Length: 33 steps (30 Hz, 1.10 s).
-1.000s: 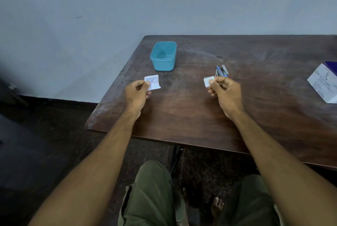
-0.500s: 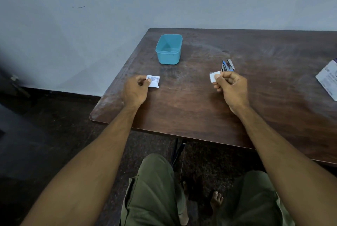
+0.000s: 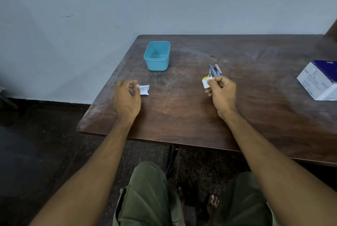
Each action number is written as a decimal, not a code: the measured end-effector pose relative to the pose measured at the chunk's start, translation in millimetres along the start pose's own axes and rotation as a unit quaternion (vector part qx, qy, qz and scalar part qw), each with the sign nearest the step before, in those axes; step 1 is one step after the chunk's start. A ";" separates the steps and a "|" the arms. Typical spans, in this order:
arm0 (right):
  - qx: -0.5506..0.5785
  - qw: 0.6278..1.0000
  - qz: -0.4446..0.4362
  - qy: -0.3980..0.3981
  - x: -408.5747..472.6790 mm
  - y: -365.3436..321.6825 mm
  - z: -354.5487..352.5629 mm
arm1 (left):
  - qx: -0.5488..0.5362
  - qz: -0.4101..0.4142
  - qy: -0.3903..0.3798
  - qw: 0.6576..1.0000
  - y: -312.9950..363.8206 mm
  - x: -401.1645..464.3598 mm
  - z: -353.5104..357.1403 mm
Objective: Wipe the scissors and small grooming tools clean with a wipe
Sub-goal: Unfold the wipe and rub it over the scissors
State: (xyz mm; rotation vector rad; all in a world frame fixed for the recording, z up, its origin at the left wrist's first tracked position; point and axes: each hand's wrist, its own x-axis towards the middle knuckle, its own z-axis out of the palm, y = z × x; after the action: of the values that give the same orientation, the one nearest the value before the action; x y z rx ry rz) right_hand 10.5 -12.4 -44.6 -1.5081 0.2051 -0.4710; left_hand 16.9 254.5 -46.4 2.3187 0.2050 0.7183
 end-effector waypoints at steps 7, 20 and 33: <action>0.033 0.990 0.005 0.134 3.6 -3.9 -12.1 | -0.081 0.109 -0.078 0.988 66.8 -35.4 44.5; 0.038 0.988 0.006 0.150 16.8 1.3 -38.6 | -0.084 0.021 -0.180 0.980 156.8 -18.9 126.0; 0.025 0.988 0.024 0.152 18.0 2.1 -35.4 | 0.004 -0.029 -0.202 0.979 184.0 -6.5 166.0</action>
State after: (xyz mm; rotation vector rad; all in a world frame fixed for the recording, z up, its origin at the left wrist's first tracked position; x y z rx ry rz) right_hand 12.3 -52.1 -46.3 -1.3751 0.4635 -0.6619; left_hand 93.3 19.3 -28.6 2.3976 0.0897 0.2076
